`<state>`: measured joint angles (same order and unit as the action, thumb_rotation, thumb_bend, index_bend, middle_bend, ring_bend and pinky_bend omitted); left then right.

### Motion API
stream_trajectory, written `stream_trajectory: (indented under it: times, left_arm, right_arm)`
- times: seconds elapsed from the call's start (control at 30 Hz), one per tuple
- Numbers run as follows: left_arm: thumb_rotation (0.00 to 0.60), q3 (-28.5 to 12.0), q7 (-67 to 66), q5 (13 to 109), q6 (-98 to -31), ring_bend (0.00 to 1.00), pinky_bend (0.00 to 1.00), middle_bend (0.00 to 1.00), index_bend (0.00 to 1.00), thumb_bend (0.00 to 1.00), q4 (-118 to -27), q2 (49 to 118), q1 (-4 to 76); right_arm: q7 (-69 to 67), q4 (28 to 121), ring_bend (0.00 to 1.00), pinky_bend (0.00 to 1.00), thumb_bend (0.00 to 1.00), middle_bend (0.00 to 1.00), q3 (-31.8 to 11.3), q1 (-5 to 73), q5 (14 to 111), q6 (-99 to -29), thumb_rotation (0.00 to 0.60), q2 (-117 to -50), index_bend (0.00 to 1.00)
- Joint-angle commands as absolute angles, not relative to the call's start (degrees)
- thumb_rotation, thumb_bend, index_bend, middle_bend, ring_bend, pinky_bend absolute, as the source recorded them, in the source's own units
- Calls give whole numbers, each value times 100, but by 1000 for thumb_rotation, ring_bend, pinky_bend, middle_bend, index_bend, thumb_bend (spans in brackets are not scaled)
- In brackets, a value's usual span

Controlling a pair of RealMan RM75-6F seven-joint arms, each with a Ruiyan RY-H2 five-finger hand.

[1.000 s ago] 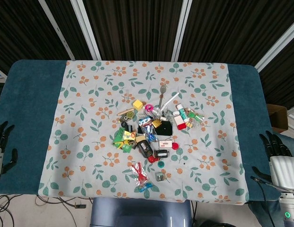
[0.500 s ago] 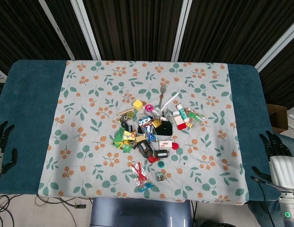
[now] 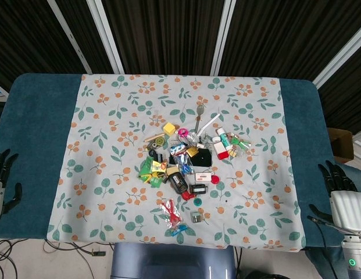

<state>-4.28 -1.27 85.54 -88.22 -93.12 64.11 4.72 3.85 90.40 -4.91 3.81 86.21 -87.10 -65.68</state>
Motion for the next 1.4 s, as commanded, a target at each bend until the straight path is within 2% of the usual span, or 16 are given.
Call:
stream_trajectory:
  times: [0.03, 0.23, 0.47, 0.6, 0.73, 0.97, 1.4]
  left_arm:
    - [600, -419, -118, 8561, -8817, 0, 43, 0, 76, 558, -9311, 6413, 471]
    - [600, -436, -45, 8522, -8815, 0, 43, 0, 76, 558, -9340, 6392, 462]
    - [600, -438, -24, 8569, -8842, 0, 44, 0, 76, 558, -9354, 6395, 467]
    - [600, -447, -1, 8527, -8823, 0, 44, 0, 76, 558, -9372, 6388, 465]
    - [600, -453, -4, 8512, -8816, 0, 44, 0, 71, 558, -9369, 6386, 467]
    - [600, -428, 103, 8511, -8817, 0, 44, 0, 66, 558, -9236, 6407, 440]
    - [600, -461, 41, 8452, -8751, 0, 44, 0, 66, 558, -9383, 6367, 476]
  right_arm:
    - [390, 9046, 75, 229, 193, 52, -460, 421, 8626, -8614, 600, -6583, 67]
    - [-119, 9062, 75, 229, 193, 69, -354, 649, 8814, -8200, 600, -6520, 67]
    - [-403, 9061, 75, 229, 192, 94, -532, 1360, 8829, -7267, 600, -6445, 67]
    - [-247, 9145, 76, 229, 193, 103, -606, 1833, 8795, -6601, 600, -6402, 67]
    - [34, 9356, 75, 229, 193, 116, -597, 2061, 8761, -6299, 600, -6480, 67]
    - [597, 9631, 76, 229, 193, 157, -649, 2276, 8421, -6090, 600, -6919, 93]
    - [1457, 9510, 80, 229, 197, 216, -629, 2392, 8026, -6320, 600, -8055, 160]
